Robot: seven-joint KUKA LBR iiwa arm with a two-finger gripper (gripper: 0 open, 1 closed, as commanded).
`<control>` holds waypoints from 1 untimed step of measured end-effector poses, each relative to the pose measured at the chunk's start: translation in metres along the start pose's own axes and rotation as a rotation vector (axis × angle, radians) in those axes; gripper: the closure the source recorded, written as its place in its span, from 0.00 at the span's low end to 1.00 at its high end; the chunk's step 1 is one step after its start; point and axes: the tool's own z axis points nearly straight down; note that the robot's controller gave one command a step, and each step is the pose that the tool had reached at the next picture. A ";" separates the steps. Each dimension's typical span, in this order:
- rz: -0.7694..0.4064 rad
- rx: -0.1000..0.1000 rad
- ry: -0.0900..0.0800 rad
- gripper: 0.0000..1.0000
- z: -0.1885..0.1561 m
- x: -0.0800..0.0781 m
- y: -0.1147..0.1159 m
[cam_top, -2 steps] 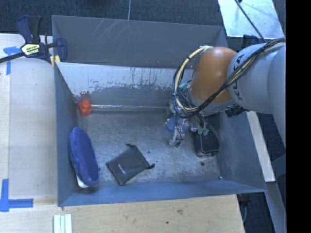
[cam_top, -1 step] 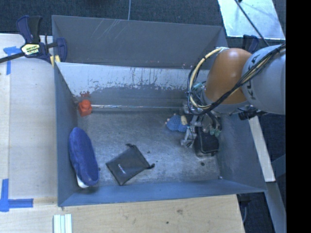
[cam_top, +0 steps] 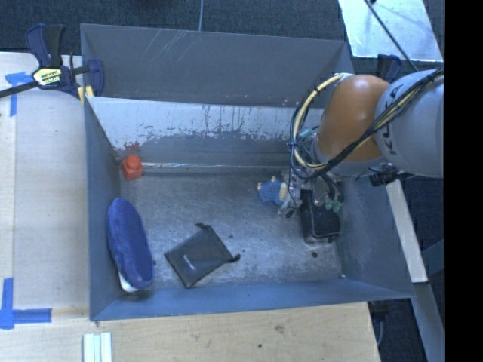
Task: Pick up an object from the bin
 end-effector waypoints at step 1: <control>-0.049 -0.001 -0.010 1.00 -0.135 0.009 0.018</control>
Offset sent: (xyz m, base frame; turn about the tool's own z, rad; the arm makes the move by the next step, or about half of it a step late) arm -0.0095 0.0200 0.1296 -0.0495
